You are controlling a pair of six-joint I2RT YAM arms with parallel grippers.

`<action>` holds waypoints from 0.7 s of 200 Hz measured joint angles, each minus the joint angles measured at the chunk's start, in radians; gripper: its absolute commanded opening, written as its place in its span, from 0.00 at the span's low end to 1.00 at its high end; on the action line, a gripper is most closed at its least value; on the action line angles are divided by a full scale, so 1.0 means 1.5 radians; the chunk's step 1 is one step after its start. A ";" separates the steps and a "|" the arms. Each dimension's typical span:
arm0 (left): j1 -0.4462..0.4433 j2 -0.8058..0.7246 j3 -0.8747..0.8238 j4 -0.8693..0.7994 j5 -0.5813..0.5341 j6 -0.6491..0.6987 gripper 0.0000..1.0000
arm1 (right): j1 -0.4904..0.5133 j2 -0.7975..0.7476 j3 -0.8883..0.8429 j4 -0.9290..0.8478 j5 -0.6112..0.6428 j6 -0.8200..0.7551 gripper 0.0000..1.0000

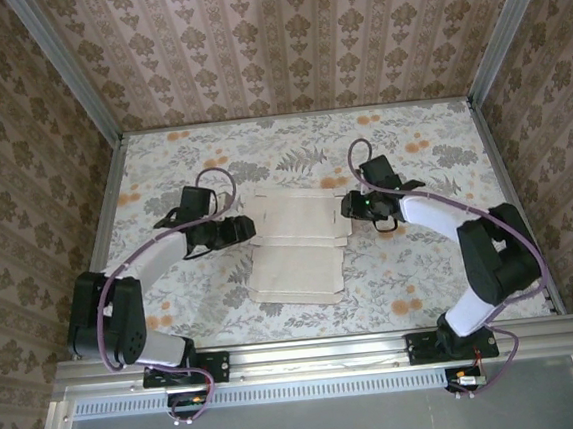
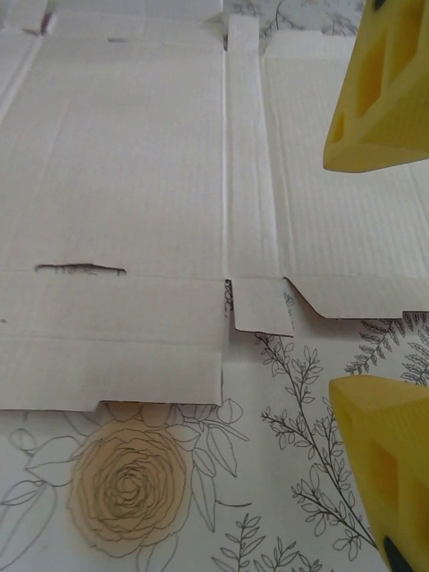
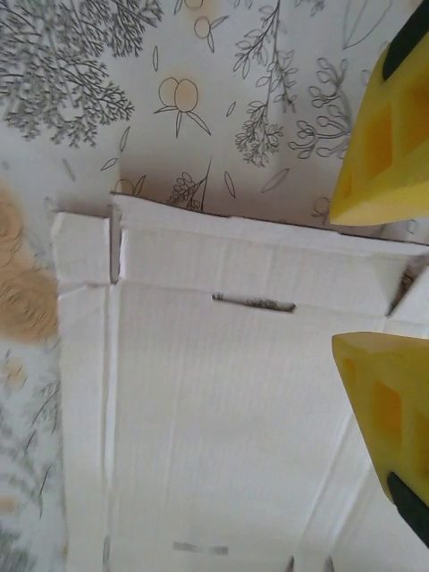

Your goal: Fold the paper box

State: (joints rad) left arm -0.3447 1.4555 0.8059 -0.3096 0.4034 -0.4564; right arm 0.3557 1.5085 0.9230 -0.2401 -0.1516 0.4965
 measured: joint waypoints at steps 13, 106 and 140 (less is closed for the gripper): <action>-0.006 0.019 0.012 -0.007 -0.012 0.000 0.62 | 0.024 -0.045 -0.014 -0.002 -0.002 0.001 0.38; -0.047 0.103 0.064 -0.026 -0.043 0.000 0.64 | 0.245 -0.043 -0.126 0.081 -0.008 0.095 0.00; -0.049 0.106 0.064 -0.025 -0.048 0.001 0.65 | 0.263 0.003 -0.133 0.097 -0.003 0.111 0.00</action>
State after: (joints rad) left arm -0.4175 1.6150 0.9020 -0.3477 0.3313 -0.4553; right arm 0.7509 1.5131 0.7238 -0.0940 -0.1555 0.6624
